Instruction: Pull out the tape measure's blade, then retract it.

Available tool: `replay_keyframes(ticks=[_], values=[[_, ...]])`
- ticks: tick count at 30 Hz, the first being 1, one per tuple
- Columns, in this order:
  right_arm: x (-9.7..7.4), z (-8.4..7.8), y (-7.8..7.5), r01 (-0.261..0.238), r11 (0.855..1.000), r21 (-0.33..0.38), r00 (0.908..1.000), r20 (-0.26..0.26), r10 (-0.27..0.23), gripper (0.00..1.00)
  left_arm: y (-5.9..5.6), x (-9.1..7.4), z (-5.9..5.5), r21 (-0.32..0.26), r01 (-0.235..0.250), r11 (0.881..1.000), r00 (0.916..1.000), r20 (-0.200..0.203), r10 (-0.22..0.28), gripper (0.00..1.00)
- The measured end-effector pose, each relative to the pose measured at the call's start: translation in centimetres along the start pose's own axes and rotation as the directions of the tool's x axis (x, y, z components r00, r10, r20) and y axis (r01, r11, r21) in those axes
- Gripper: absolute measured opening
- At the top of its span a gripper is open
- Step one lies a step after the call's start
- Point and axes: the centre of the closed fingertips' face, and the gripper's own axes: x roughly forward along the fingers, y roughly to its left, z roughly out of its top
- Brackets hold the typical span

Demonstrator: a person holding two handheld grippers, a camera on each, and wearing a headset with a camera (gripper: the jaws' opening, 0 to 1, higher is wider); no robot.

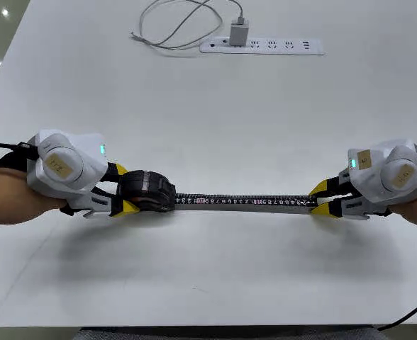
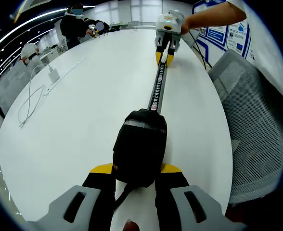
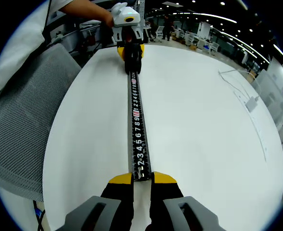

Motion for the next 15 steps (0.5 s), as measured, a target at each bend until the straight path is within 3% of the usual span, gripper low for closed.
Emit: replay_keyframes(ticks=[15], values=[[0.02,0.04,0.08,-0.004,0.999,-0.033,0.9995,-0.032,0.003,0.09,-0.13,0.01,0.18,0.006,-0.01,1.0,0.9999,-0.002,0.01,0.27]])
